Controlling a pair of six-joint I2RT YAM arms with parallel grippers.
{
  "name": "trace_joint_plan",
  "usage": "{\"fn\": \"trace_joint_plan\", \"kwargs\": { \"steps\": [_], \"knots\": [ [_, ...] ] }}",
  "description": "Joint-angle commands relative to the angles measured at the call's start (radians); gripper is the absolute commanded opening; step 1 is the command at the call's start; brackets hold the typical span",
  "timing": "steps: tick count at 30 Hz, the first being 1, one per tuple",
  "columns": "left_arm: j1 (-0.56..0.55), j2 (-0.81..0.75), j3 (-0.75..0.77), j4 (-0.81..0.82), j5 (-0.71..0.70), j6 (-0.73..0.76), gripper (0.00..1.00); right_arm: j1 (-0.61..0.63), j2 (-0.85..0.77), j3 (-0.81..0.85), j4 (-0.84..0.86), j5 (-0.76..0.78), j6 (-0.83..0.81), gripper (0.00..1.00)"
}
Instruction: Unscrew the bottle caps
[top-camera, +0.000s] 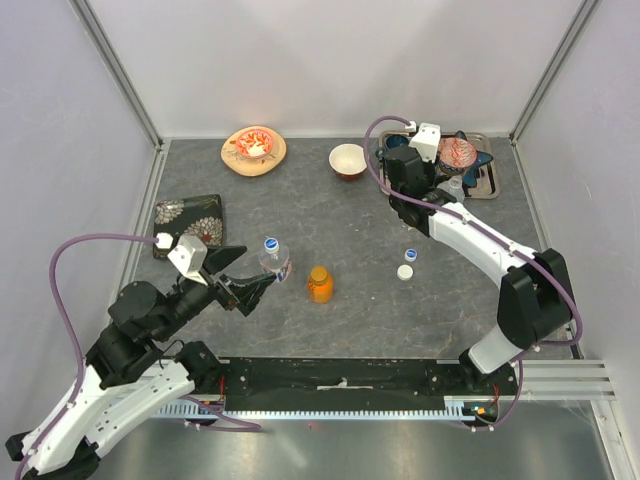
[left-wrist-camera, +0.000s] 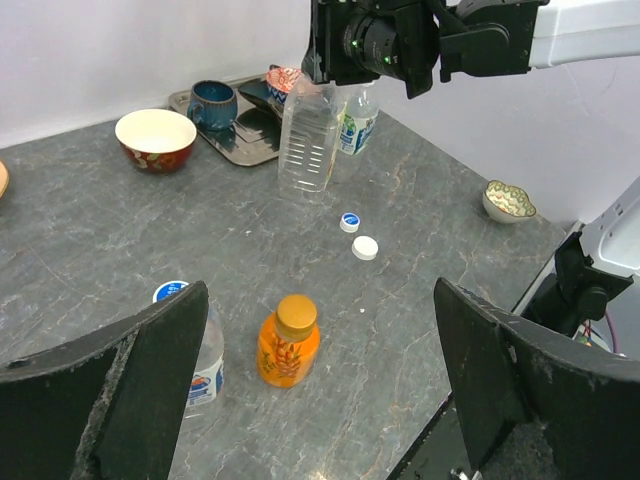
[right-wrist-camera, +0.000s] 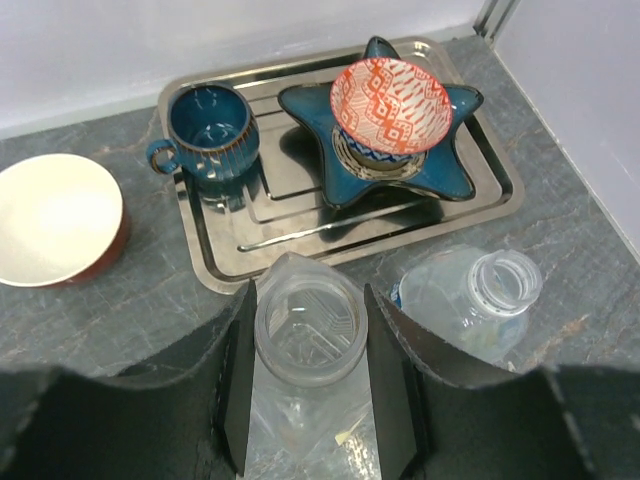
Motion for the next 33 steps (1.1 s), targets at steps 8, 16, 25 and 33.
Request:
{"fn": "trace_joint_plan", "kwargs": {
  "steps": [8,16,25,33],
  "knots": [
    [0.002,0.013,-0.021,0.034,-0.007,-0.037,0.99,-0.013,0.024,-0.018,0.031,0.016,0.031,0.11],
    [0.002,0.031,-0.010,0.040,-0.007,-0.038,0.99,-0.013,0.031,0.016,-0.029,0.007,0.046,0.45],
    [0.002,0.031,-0.009,0.041,0.019,-0.046,0.99,-0.015,0.005,0.053,-0.082,-0.009,0.062,0.63],
    [0.002,0.033,-0.007,0.045,0.029,-0.054,0.99,-0.013,-0.021,0.073,-0.104,-0.012,0.058,0.68]
  ]
}}
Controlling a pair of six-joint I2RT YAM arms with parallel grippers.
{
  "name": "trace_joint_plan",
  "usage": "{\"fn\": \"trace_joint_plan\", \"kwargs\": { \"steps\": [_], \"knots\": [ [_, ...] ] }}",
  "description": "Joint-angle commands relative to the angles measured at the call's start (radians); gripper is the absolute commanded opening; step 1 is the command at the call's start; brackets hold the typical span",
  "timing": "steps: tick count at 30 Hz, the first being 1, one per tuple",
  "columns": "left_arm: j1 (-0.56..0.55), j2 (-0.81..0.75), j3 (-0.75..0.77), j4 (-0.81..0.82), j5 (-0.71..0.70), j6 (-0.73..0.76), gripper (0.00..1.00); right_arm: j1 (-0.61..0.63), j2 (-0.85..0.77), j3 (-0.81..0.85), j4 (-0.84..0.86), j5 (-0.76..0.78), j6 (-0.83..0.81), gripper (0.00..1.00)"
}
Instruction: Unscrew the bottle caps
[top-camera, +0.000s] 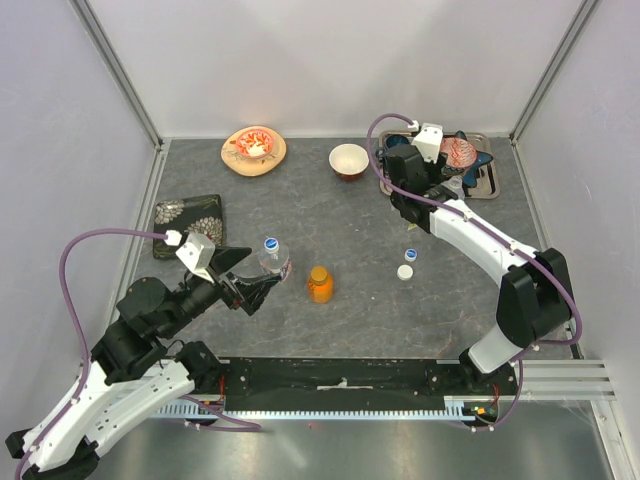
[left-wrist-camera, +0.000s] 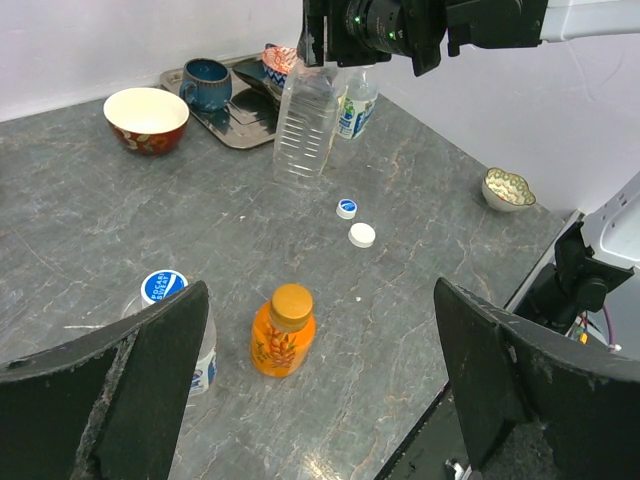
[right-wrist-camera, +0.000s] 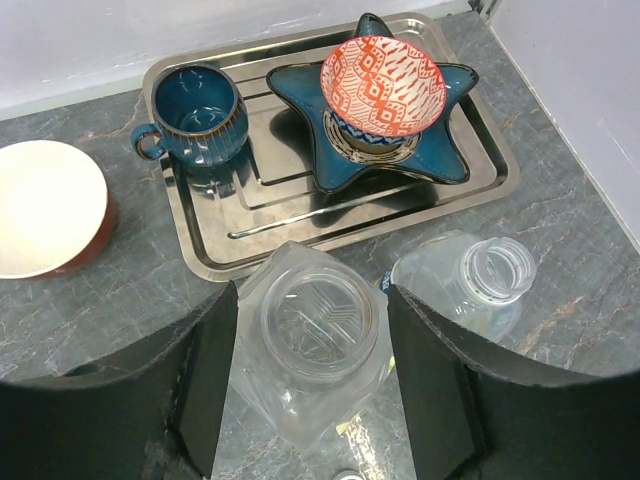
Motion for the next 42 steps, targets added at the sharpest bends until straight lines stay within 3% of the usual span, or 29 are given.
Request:
{"fn": "trace_joint_plan", "kwargs": {
  "steps": [1,15,21,24,25,30,35,42],
  "knots": [
    [0.002,0.010,0.012,0.045,0.022,-0.037,0.99,0.000,-0.038,0.048,-0.021,-0.001,0.009,0.69],
    [0.002,0.021,0.016,0.045,0.033,-0.049,0.99,0.000,-0.098,0.096,-0.058,-0.053,0.017,0.77],
    [0.002,0.032,0.012,0.044,0.010,-0.045,0.99,0.028,-0.204,0.169,-0.116,-0.119,0.029,0.78],
    [0.002,0.041,0.009,0.022,-0.068,-0.054,0.99,0.097,-0.286,0.147,-0.115,-0.255,0.015,0.77],
    [0.002,0.044,0.009,0.013,-0.100,-0.062,0.99,0.111,-0.331,0.107,-0.101,-0.365,-0.003,0.77],
    [0.002,0.035,0.016,-0.067,-0.367,-0.129,0.99,0.217,-0.428,-0.070,-0.026,-0.689,-0.021,0.70],
    [0.002,-0.063,0.024,-0.126,-0.563,-0.183,0.99,0.376,-0.449,-0.209,-0.030,-0.740,0.009,0.70],
    [0.002,-0.133,0.016,-0.159,-0.544,-0.189,0.99,0.571,-0.403,-0.340,-0.003,-0.661,0.017,0.73]
  ]
}}
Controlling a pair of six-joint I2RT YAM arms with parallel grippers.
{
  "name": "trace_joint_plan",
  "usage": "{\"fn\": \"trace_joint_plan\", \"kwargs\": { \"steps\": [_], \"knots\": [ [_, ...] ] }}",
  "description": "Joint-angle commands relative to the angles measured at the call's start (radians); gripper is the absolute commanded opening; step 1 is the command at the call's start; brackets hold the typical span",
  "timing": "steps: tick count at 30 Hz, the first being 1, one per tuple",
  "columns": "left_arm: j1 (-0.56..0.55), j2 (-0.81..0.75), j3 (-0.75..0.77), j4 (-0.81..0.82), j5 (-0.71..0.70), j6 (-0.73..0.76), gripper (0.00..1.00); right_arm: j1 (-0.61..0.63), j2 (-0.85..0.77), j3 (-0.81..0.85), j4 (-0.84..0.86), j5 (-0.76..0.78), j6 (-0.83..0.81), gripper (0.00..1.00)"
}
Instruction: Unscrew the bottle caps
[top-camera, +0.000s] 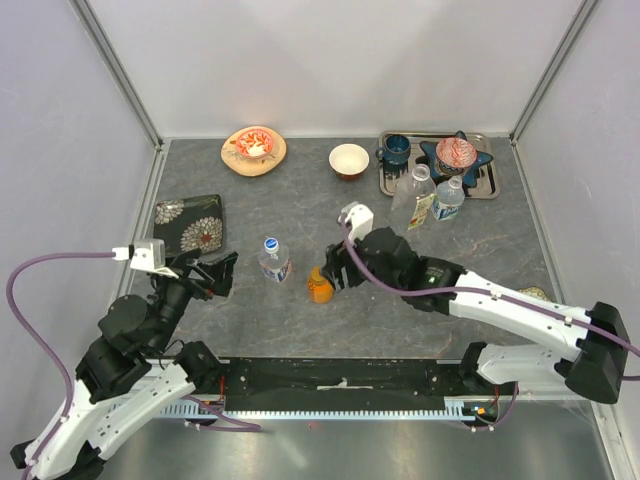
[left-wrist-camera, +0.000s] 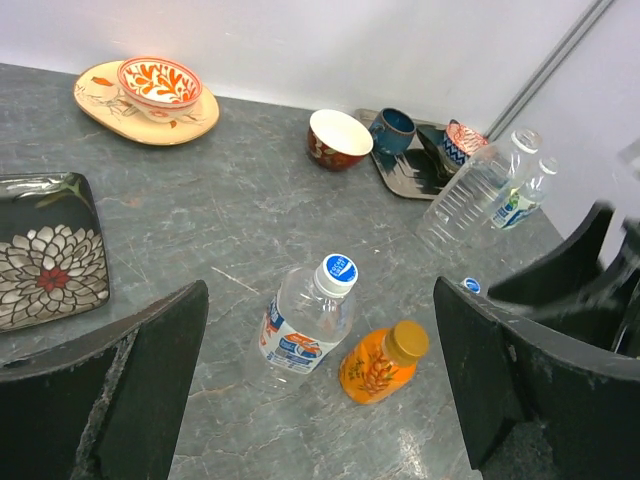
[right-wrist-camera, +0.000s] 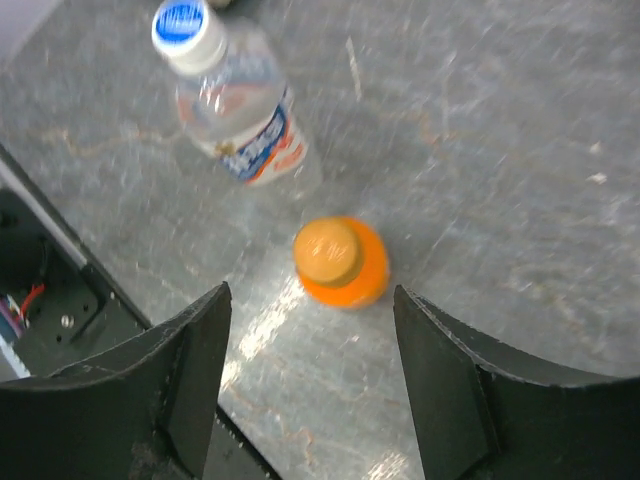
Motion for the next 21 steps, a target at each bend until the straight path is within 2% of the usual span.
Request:
{"fn": "trace_joint_plan", "kwargs": {
  "steps": [1,6,11,17,21],
  "knots": [
    [0.002,0.002,0.016,-0.023,-0.036,-0.049,0.99,0.090,0.050,-0.031,0.042,0.047,0.021,0.75],
    [0.002,0.041,0.028,-0.037,0.016,-0.049,0.99,0.121,0.125,-0.026,0.072,0.110,0.047,0.83],
    [0.002,0.044,0.029,-0.037,0.031,-0.045,0.99,0.124,0.223,0.004,0.077,0.237,0.064,0.84],
    [0.002,0.027,0.017,-0.037,0.044,-0.037,0.99,0.124,0.337,0.058,0.077,0.308,0.075,0.83],
    [0.002,0.022,0.010,-0.037,0.045,-0.037,0.99,0.124,0.371,0.077,0.091,0.311,0.075,0.79]
  ]
}}
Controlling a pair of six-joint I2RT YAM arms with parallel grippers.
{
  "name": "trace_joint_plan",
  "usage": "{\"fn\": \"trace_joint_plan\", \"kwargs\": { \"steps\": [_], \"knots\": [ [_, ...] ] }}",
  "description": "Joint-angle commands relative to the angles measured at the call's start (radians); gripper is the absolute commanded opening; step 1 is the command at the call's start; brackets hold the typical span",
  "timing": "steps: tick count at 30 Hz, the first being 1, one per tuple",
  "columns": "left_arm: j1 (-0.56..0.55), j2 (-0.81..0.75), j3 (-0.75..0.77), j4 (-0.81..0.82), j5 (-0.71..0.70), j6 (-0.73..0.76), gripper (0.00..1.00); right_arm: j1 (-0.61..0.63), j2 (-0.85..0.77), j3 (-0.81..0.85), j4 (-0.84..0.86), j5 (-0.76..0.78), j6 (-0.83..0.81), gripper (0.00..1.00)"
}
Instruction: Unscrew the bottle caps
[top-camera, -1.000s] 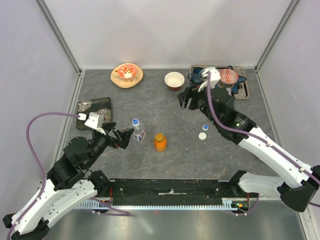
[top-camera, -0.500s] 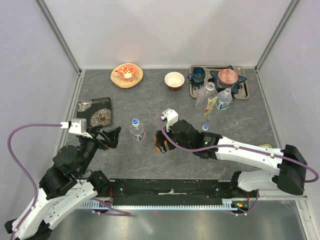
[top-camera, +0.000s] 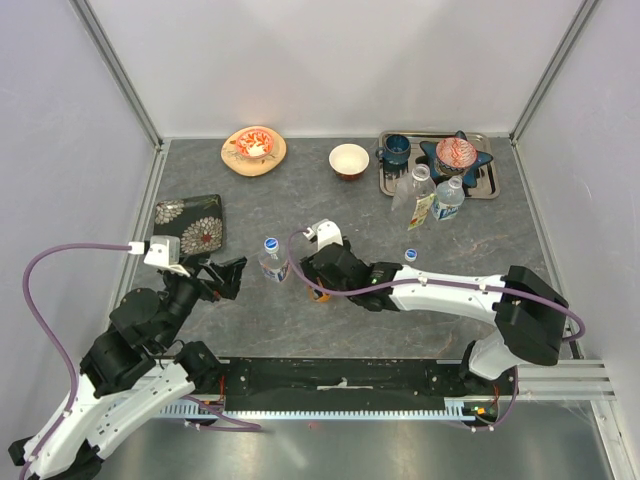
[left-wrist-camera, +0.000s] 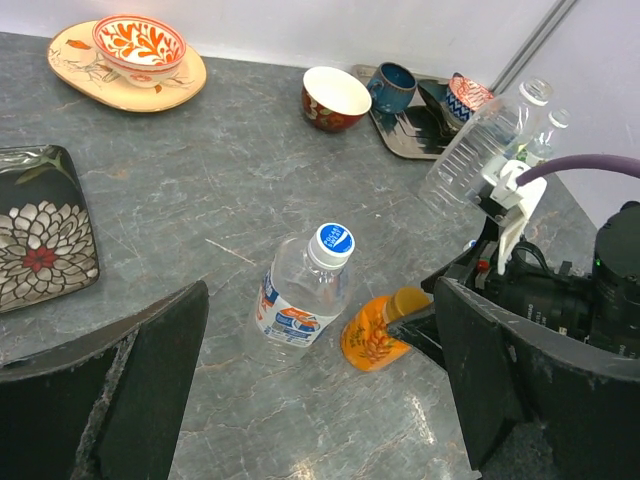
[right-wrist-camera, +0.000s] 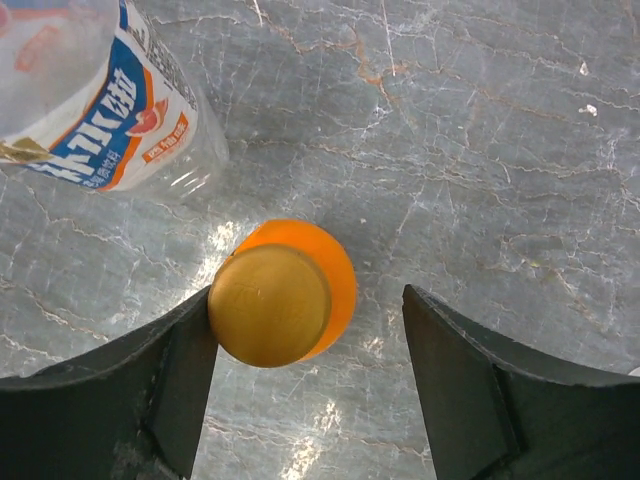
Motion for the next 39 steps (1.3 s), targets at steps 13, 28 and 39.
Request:
{"fn": "trace_joint_plan", "kwargs": {
  "steps": [13,28,39],
  "knots": [
    [0.002,-0.002,-0.012,0.029,0.025,-0.021,0.99,0.005,-0.021,0.016,0.070,0.033,0.038,0.36],
    [0.004,0.363,0.227,0.299,0.177,0.146,1.00,0.003,-0.436,0.302,-0.378,-0.037,0.030,0.17],
    [0.158,0.607,0.343,0.546,1.109,0.016,0.99,0.003,-0.580,0.347,-0.408,-0.187,0.058,0.00]
  ]
}}
